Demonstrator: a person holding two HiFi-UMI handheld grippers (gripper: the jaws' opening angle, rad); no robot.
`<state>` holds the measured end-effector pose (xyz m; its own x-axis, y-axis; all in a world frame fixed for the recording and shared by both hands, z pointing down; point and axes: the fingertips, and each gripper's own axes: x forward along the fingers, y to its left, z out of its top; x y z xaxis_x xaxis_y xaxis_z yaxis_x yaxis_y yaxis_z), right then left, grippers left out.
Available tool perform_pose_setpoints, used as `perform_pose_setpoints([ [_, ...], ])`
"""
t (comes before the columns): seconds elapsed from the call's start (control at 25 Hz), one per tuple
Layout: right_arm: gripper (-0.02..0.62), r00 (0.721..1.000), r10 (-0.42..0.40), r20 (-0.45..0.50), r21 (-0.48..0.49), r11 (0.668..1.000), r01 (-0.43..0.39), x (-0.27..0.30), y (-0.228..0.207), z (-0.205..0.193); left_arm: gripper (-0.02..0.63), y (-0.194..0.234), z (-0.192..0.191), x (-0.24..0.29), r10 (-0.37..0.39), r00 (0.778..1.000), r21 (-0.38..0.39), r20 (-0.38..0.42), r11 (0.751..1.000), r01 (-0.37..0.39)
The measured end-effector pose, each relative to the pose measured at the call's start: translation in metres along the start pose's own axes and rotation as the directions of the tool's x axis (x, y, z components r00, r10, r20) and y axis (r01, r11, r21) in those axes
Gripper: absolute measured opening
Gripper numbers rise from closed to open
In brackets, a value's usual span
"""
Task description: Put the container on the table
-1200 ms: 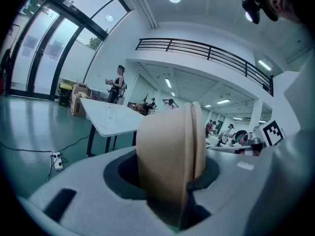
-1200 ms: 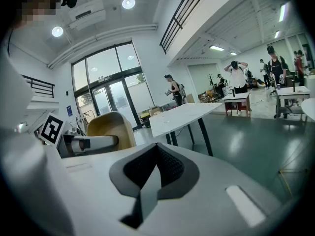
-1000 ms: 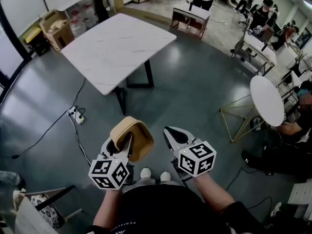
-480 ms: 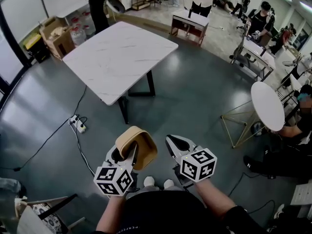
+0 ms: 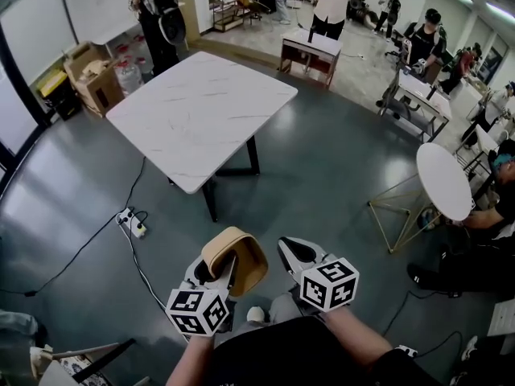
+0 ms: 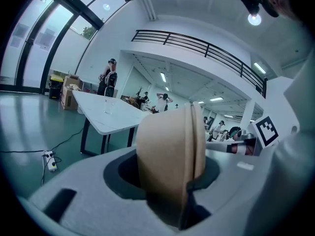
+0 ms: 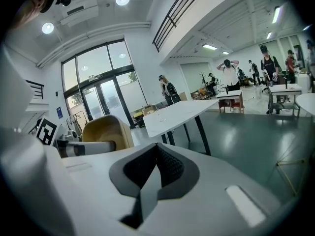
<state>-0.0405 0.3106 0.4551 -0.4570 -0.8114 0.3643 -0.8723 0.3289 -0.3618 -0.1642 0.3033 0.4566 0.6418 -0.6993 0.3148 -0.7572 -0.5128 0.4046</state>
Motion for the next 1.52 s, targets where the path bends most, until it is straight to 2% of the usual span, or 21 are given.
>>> perform_pose_setpoints([
  [0.24,0.000,1.000,-0.023,-0.005,0.015,1.000,0.023,0.012,-0.011,0.009,0.163,0.010,0.015,0.016,-0.003,1.000,-0.012,0.006,1.000,0.003],
  [0.56,0.000,1.000,-0.013,-0.003,0.019,1.000,0.013,0.043,-0.046,0.033,0.163,0.016,0.037,0.065,0.001,1.000,-0.013,0.010,1.000,-0.001],
  [0.96,0.000,0.999,0.045,0.008,0.005,0.999,-0.045,0.079,-0.099,0.094,0.163,0.012,0.080,0.137,0.033,0.999,-0.013,0.028,0.999,-0.033],
  [1.28,0.000,0.996,0.087,-0.008,-0.014,0.996,-0.087,0.102,-0.141,0.121,0.163,0.011,0.095,0.186,0.076,0.997,-0.016,0.028,0.997,-0.075],
  [1.52,0.000,0.994,0.107,-0.026,-0.015,0.994,-0.108,0.119,-0.168,0.126,0.163,0.010,0.099,0.219,0.088,0.996,-0.007,0.022,0.996,-0.088],
])
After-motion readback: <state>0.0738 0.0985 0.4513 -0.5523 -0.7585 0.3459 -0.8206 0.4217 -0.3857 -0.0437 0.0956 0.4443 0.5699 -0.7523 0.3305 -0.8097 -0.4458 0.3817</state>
